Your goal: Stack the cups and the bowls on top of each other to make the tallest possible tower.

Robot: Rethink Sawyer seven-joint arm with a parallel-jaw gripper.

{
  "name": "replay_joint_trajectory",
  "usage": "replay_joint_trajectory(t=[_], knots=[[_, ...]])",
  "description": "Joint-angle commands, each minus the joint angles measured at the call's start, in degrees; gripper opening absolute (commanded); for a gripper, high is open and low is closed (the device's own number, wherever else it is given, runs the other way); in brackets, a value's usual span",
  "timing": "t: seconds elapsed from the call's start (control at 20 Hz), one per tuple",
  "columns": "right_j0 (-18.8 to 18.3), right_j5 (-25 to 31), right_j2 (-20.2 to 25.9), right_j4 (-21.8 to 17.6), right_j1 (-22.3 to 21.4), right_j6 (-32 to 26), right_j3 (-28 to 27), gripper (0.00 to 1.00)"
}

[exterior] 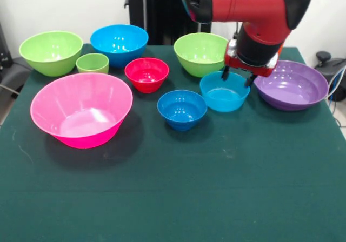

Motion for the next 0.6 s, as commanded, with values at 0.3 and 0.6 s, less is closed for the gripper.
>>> replay_joint_trajectory(t=[0.3,0.6], knots=[[4.9,-9.4,0.1,4.8,-0.3,13.7,8.4,1.00],[7.5,-12.8,-0.9,7.5,-0.4,15.8,10.9,1.00]])
